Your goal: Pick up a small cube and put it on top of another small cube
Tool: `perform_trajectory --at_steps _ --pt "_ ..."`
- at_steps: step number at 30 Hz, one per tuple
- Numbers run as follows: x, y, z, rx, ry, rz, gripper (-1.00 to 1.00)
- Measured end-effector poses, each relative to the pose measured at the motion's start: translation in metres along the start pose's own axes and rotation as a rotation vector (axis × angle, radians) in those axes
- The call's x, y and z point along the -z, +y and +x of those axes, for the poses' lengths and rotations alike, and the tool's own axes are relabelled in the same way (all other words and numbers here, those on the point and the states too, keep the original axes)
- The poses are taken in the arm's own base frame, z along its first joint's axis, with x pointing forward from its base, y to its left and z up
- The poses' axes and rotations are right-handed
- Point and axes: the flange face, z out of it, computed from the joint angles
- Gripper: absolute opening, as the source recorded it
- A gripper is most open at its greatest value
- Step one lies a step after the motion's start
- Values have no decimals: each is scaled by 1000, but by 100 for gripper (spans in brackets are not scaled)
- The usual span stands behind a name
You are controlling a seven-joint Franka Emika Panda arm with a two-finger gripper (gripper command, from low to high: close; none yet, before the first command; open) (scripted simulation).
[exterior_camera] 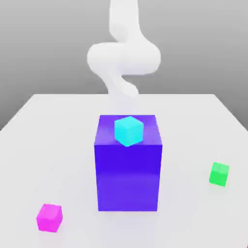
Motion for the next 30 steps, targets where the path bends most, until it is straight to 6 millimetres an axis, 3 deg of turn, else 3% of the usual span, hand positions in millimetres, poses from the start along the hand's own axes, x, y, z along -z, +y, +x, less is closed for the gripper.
perform_trajectory --at_steps 8,15,22,30 --pt "6 67 30 367 -15 -31 0" --pt "-13 128 50 677 -69 -48 0" --pt "-54 186 61 992 -160 -40 0" --pt "-127 243 57 1367 -300 18 0"
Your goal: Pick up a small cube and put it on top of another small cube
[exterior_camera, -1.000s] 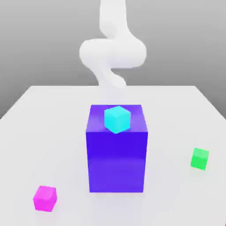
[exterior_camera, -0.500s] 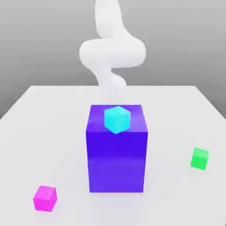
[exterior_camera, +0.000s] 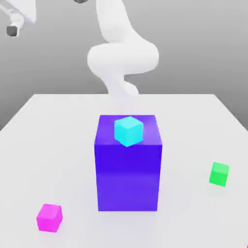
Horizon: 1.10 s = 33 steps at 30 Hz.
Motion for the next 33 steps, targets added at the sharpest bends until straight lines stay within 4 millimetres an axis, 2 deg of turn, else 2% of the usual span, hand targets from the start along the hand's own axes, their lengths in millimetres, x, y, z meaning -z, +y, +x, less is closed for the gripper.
perform_trajectory --at_steps 7,13,19,25,29,30,33 --pt "-87 0 -25 362 -64 112 0" --pt "-169 -16 -38 694 -97 235 0" --pt "-252 -50 -46 1044 -104 377 0" --pt "-330 -101 -53 1413 -82 537 0" --pt "-383 -124 -71 1475 -74 564 0" --pt "-393 -129 -76 1478 -74 565 -100" --pt "-393 -129 -76 1479 -76 565 -100"
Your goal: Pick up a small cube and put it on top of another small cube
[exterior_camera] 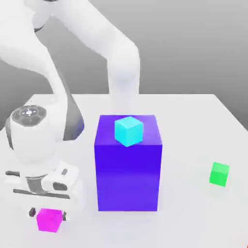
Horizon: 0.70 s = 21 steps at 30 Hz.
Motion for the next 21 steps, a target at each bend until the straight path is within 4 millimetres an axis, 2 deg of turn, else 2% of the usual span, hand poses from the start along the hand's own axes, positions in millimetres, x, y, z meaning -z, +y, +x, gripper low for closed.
perform_trajectory --at_steps 2,3,4,8,10,15,18,21 --pt "0 0 0 0 -2 2 -100" --pt "-7 0 1 2 -2 2 -100" --pt "-2 0 0 2 -1 2 -100" --pt "50 1 1 8 -2 1 -100" --pt "80 16 11 84 -13 -23 -100" --pt "146 65 57 334 -44 -81 -100" --pt "177 95 95 491 -59 -107 -100" --pt "200 123 141 649 -69 -124 -100"
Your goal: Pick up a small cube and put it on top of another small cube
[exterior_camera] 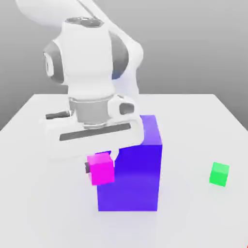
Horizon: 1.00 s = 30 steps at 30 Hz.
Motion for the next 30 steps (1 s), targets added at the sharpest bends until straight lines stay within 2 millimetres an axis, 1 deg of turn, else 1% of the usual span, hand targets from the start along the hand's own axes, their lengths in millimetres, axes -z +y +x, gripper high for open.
perform_trajectory --at_steps 3,7,11,15,17,19,21,22,24,30 --pt "12 51 24 156 1 -14 -100" --pt "14 114 66 358 14 -25 -100" --pt "3 168 117 549 38 -26 -100" --pt "-20 208 174 728 71 -16 -100" --pt "-36 222 204 812 89 -6 -100" --pt "-53 232 233 892 108 6 -100" --pt "-72 238 262 969 127 21 -100" --pt "-79 239 271 993 131 29 -100" --pt "-85 239 277 1012 124 41 -100" --pt "-98 238 275 1020 95 71 -100"
